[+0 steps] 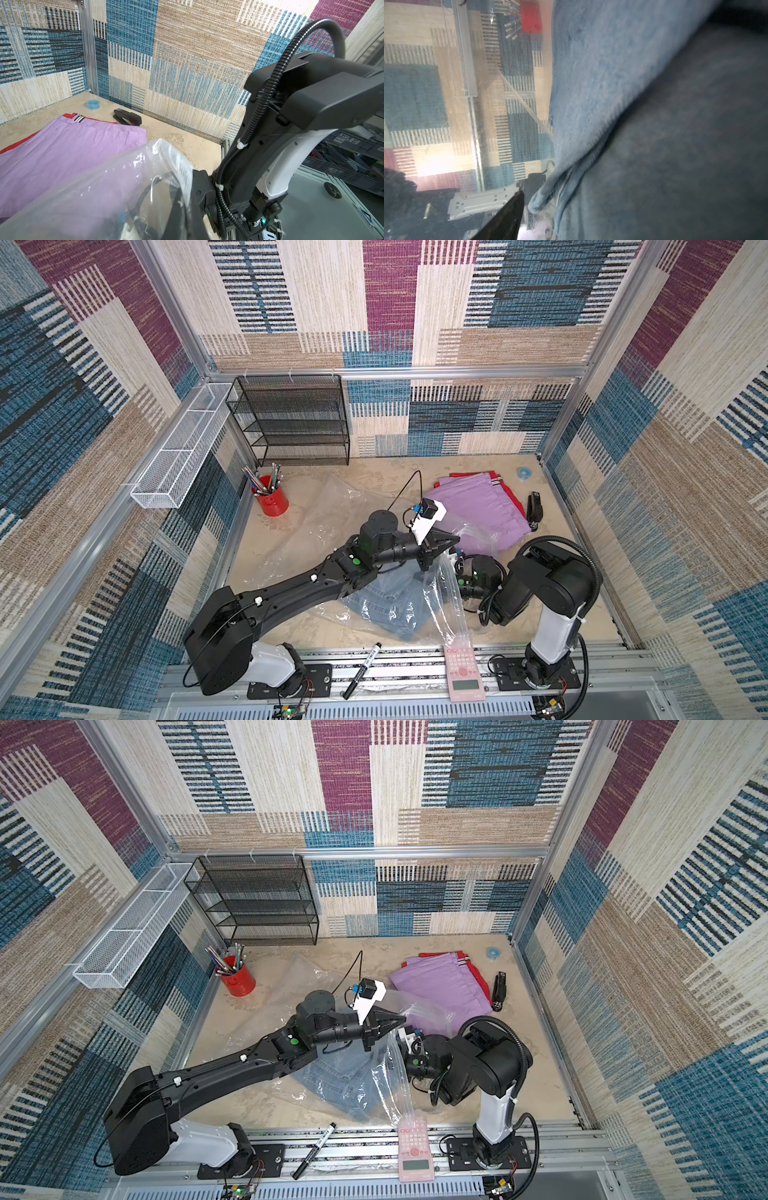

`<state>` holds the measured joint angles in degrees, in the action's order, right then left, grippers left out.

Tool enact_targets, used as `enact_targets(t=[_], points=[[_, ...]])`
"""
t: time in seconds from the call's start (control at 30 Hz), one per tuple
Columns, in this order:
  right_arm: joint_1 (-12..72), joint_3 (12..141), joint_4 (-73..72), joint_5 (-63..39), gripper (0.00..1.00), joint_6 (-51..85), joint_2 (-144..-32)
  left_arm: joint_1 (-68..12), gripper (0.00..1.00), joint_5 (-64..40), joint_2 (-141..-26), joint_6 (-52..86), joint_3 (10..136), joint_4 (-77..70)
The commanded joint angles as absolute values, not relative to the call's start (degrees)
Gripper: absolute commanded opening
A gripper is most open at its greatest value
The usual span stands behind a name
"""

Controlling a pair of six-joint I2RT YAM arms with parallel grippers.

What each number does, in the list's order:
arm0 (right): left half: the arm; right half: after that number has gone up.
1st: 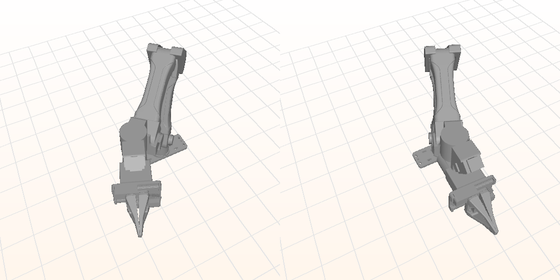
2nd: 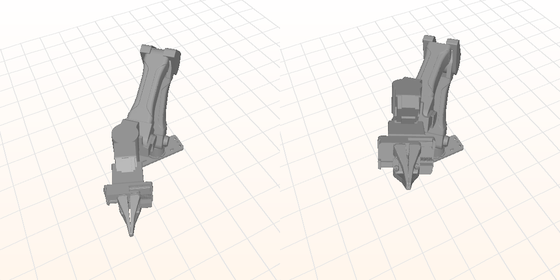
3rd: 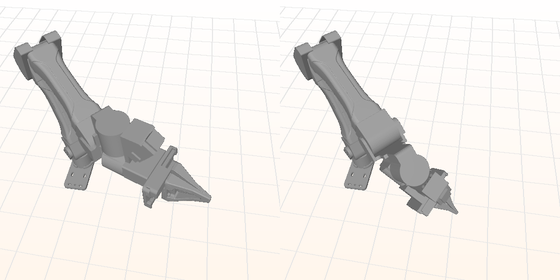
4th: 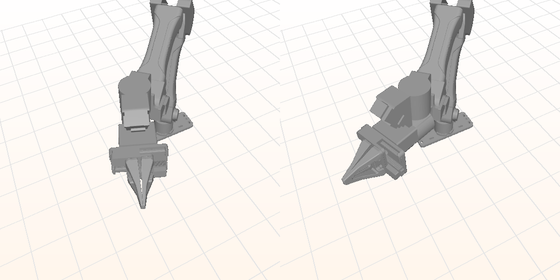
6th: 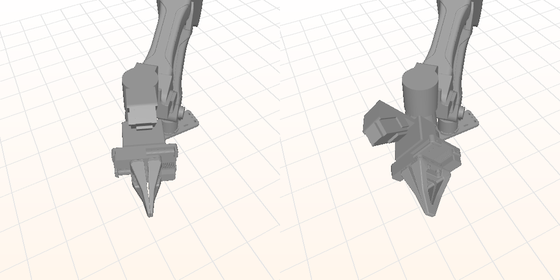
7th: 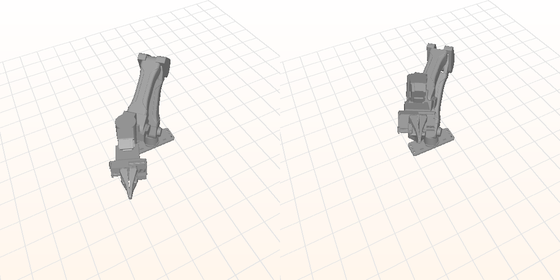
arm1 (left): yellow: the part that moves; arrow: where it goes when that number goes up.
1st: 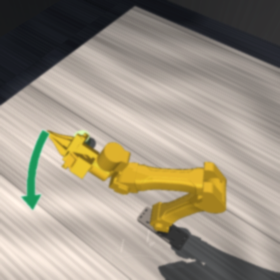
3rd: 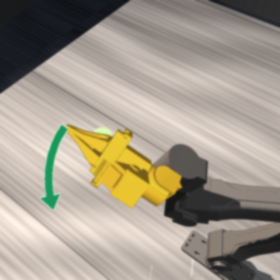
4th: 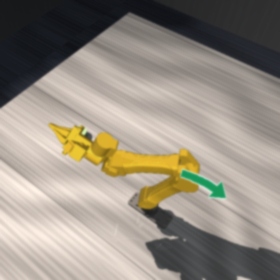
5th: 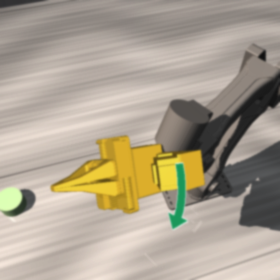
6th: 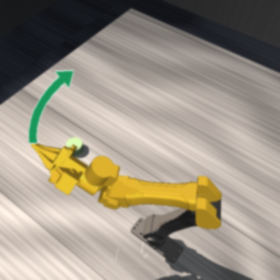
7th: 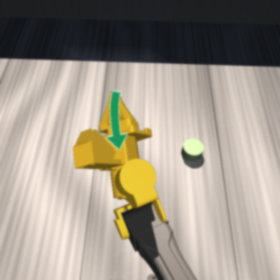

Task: Take the trousers out of the vacuum bag
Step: Take out the trousers from the vacuum bag.

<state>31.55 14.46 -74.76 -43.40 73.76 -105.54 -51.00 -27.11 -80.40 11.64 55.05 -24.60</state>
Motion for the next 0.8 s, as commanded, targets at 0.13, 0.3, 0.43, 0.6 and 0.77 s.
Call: enact_targets(t=[0.13,0.3,0.43,0.6,0.77], points=[[31.9,19.3,-67.9,-39.8,0.73,71.1,-104.8,-50.9,0.0,-26.6,-79.9,10.9,55.2,-24.8],[32.0,21.3,-59.9,-37.3,0.68,69.4,-103.9,-50.9,0.0,-26.6,-79.8,11.0,55.0,-25.0],[32.1,22.9,-59.8,-36.9,0.64,70.2,-105.8,-51.0,0.0,-26.7,-80.1,11.4,54.8,-25.7],[32.9,25.8,-60.3,-36.0,0.59,71.1,-108.8,-50.9,0.0,-26.8,-80.2,11.5,54.9,-25.8],[33.1,27.0,-61.7,-35.5,0.56,72.4,-110.9,-50.9,0.0,-26.6,-79.7,11.4,54.4,-25.8]])
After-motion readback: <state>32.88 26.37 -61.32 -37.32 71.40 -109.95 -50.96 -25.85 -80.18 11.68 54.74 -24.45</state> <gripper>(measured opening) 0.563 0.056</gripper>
